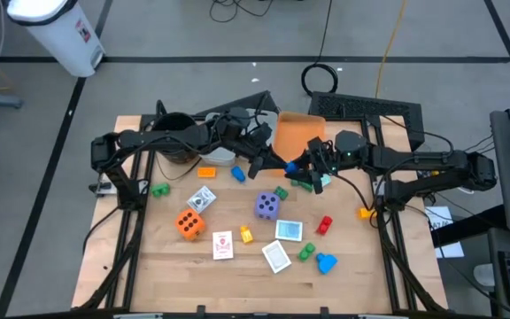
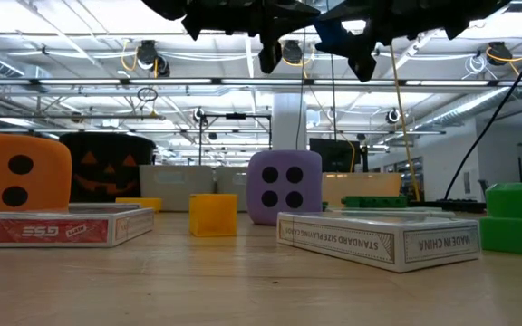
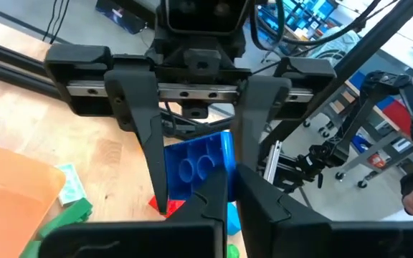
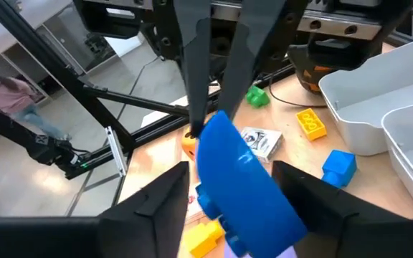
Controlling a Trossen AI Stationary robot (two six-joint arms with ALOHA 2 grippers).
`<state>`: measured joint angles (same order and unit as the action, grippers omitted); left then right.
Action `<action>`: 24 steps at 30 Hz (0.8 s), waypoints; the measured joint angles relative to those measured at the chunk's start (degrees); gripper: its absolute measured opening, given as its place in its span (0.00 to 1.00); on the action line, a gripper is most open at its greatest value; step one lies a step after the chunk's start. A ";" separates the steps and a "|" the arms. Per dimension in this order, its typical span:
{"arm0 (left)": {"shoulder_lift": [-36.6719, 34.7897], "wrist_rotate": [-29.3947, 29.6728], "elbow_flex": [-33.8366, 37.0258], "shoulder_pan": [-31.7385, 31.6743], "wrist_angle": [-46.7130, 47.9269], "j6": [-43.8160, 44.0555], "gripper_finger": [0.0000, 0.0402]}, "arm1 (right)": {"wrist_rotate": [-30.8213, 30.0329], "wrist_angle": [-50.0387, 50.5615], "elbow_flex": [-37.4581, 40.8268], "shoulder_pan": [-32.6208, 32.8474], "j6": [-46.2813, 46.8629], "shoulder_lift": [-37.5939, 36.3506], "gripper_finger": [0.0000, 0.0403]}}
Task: Pick & Place Toys
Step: Put the top right blue game piece into the orange bin
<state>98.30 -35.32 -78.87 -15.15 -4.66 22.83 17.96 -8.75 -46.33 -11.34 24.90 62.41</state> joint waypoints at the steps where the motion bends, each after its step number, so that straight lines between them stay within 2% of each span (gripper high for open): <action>1: 0.00 0.03 0.02 0.01 0.04 -0.02 0.05 | 0.59 0.05 0.00 -0.20 -0.12 0.00 0.38; 3: 0.00 0.15 0.00 -0.08 0.12 0.17 0.06 | 1.92 0.06 0.00 -0.68 -0.41 -0.07 0.29; 5: 0.00 0.89 0.01 -0.11 0.21 0.29 0.07 | 2.34 -0.30 -0.03 -1.08 -0.75 -0.07 0.25; 6: 0.02 0.94 0.02 -0.12 0.36 0.36 0.07 | 2.48 -0.46 -0.04 -1.27 -0.98 -0.09 0.19; 16: 0.00 0.78 0.00 -1.75 -0.43 1.84 0.13 | 1.64 0.39 0.00 -2.15 -1.00 0.02 0.20; 24: 0.00 0.75 -0.02 -3.65 -5.98 4.05 0.29 | 1.65 0.43 0.00 -2.64 -0.35 -0.02 0.20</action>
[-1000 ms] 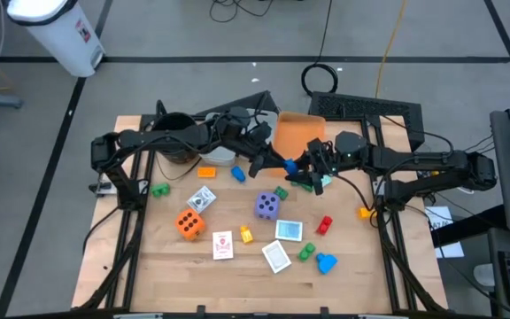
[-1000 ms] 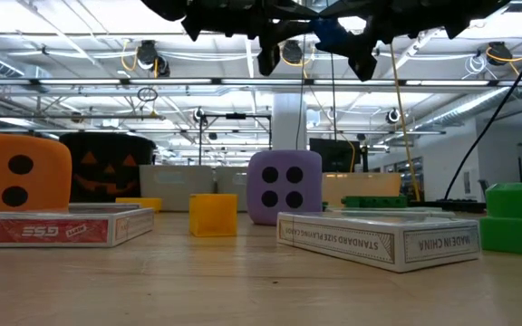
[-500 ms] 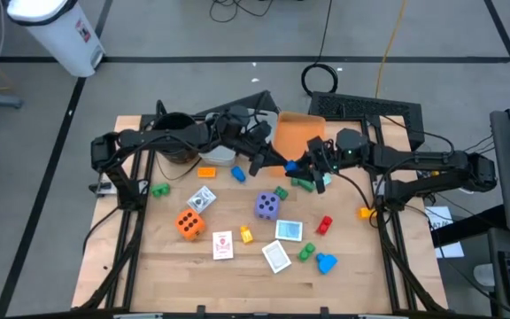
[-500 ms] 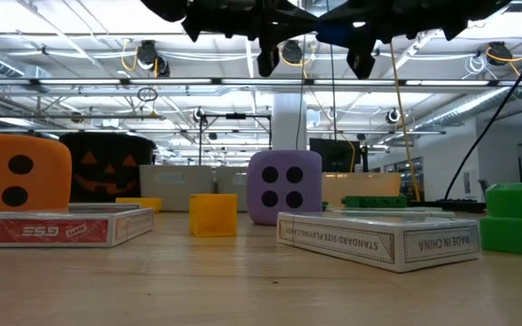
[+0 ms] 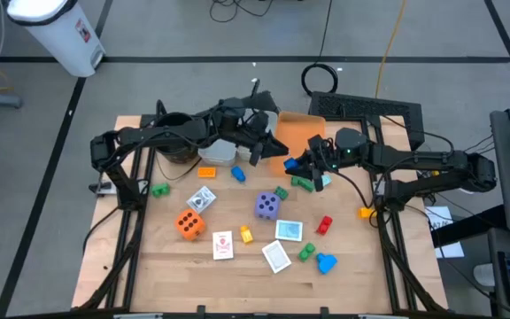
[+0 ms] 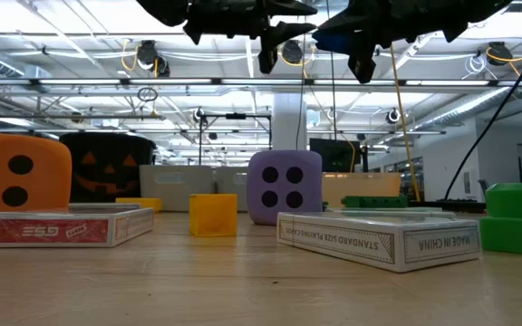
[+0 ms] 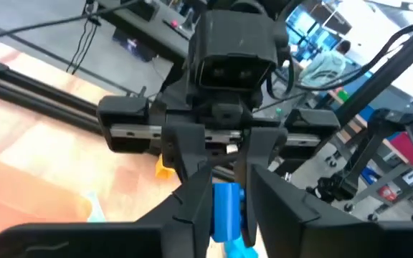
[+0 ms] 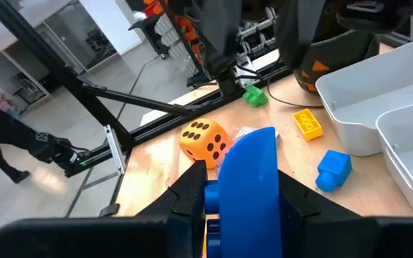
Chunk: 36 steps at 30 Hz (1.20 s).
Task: Pick & Place Toys
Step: Put the top right blue game piece into the orange bin
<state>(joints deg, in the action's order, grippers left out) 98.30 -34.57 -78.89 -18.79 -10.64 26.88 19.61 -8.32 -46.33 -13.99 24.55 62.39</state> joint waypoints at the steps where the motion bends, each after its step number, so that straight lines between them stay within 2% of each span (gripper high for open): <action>1: 0.00 0.00 0.00 -0.37 -0.58 0.49 0.31 | 0.00 0.12 0.00 -0.33 0.55 0.00 0.20; 8: -0.55 -0.27 -0.02 -3.58 -1.44 1.09 0.45 | 0.12 0.20 0.00 -3.23 3.26 0.00 0.20; 16: -0.76 -2.52 -0.02 -3.40 -1.18 6.27 0.51 | -0.08 -3.06 0.00 -5.85 3.13 0.00 0.20; 19: -0.76 -1.43 -0.02 -2.16 -1.28 3.79 0.51 | -0.66 -6.52 0.00 -6.71 3.27 0.00 0.20; 23: -0.76 2.81 -0.02 -1.08 -1.77 -0.52 0.51 | -4.20 -9.96 0.09 -8.28 5.29 0.04 0.20; 26: -0.76 5.15 -0.02 -0.89 -3.01 -3.31 0.51 | -4.49 -14.97 0.07 -10.13 8.34 0.00 0.20; 32: -0.76 7.43 -0.02 -0.98 -6.38 -7.84 0.51 | 0.13 -22.28 0.04 -13.25 17.84 -0.01 0.20; 36: -0.97 8.67 -0.02 0.23 -7.36 -14.95 0.51 | 1.58 -24.64 0.02 -14.21 25.63 -0.02 0.20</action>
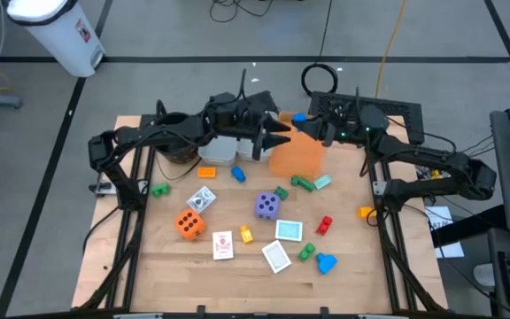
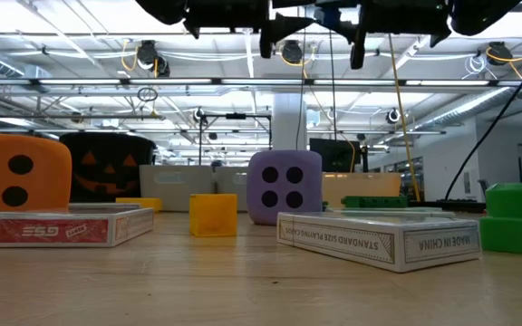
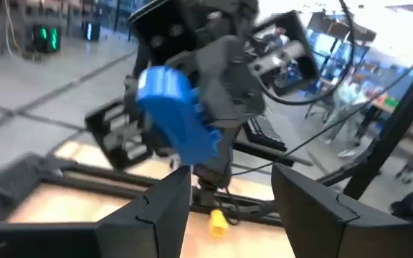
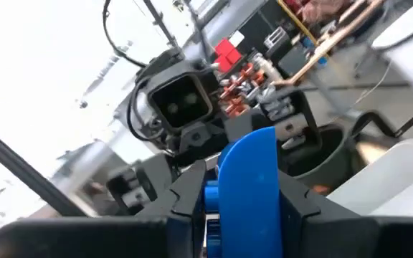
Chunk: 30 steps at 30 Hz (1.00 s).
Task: Pick & Place Toys
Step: Put the top right blue game piece into the orange bin
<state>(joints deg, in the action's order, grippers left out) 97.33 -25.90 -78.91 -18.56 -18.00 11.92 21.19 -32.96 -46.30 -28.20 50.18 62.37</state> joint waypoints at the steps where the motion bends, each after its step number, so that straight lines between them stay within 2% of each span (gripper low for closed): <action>1: -0.01 0.95 0.00 0.55 -0.06 -2.79 0.51 | 0.00 -0.24 0.00 -0.02 1.30 0.00 0.20; 5: -0.34 7.46 0.02 2.84 0.30 -10.42 0.51 | 0.13 -0.15 0.00 0.10 3.14 0.00 0.20; 8: -0.49 14.50 0.02 4.02 0.11 -11.85 0.51 | 0.12 0.99 0.00 0.13 2.23 0.00 0.20; 10: -0.55 16.93 0.02 4.19 0.93 -11.38 0.51 | 0.10 3.61 0.00 -0.17 1.58 0.00 0.20; 16: -2.72 15.94 0.07 2.42 9.16 -5.66 0.51 | -0.46 15.73 0.00 -3.42 -1.28 0.01 0.20; 22: -4.37 11.86 0.04 0.38 13.66 -0.38 0.51 | -3.00 29.17 0.00 -6.46 -12.05 2.16 0.20; 25: -4.93 9.53 0.06 -0.67 13.72 2.04 0.51 | -2.94 30.51 -0.01 -7.25 -16.32 5.12 0.20; 30: -5.02 9.31 0.04 -1.66 13.86 3.84 0.51 | -2.87 32.17 -0.02 -8.54 -21.47 11.56 0.20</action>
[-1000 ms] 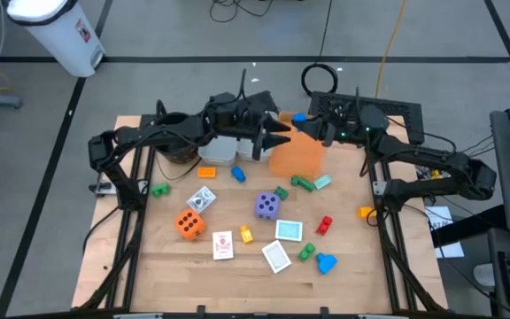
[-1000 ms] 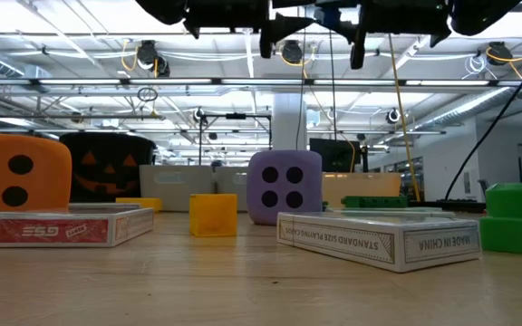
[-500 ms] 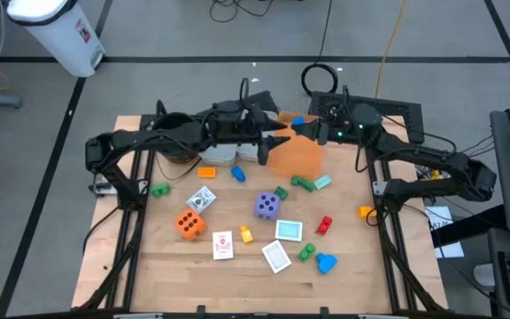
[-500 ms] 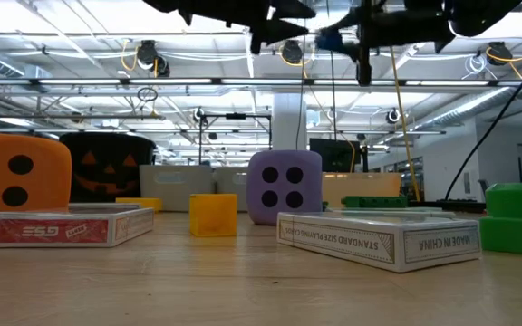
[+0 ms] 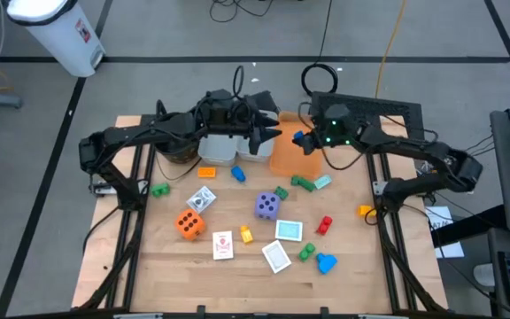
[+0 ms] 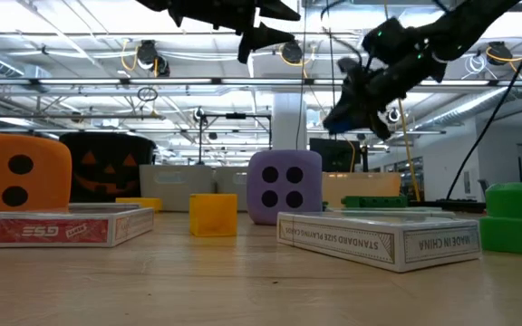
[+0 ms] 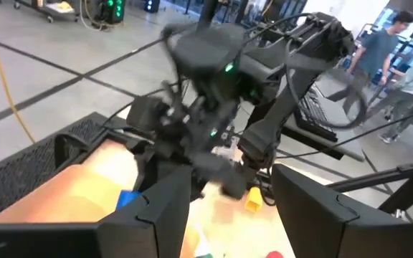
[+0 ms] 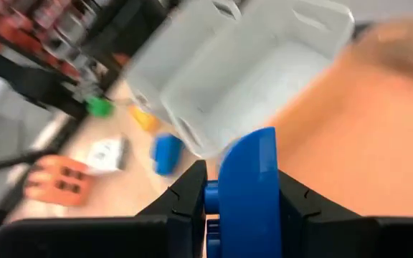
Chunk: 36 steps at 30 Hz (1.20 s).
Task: Pick & Place Toys
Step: Put the top right blue game piece into the orange bin
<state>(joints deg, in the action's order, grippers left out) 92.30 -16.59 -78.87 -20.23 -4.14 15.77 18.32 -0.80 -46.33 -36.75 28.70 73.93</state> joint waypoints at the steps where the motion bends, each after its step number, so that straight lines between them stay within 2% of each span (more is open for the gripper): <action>1: -0.05 -0.06 0.00 -0.19 -0.02 0.05 0.51 | 0.00 0.17 -0.25 -0.35 -0.76 1.24 0.20; 5: -0.14 -0.56 0.00 -0.92 -0.02 0.07 0.51 | -0.21 6.14 -4.48 -1.26 -7.43 6.28 0.20; 11: -0.61 -4.04 0.00 -1.81 -0.06 0.86 0.51 | -3.42 18.46 -16.55 -1.60 -21.21 14.86 0.20; 18: -0.54 -12.03 0.00 -3.72 -0.48 6.19 0.51 | -6.32 30.19 -29.76 -2.34 -34.28 24.55 0.20; 22: -0.54 -16.06 0.00 -5.10 -1.18 7.57 0.51 | -6.32 35.09 -35.90 -3.28 -38.06 29.21 0.20; 26: -0.79 -17.96 0.00 -6.59 -5.76 7.68 0.51 | -6.32 40.16 -40.77 -4.21 -41.50 33.33 0.20; 36: -6.75 -13.93 0.00 -10.31 -8.57 2.30 0.51 | -6.37 45.47 -43.63 -5.33 -42.92 40.35 0.20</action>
<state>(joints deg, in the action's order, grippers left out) 85.56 -30.52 -78.87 -30.53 -12.71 18.07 11.96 44.67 -89.95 -42.07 -14.22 114.28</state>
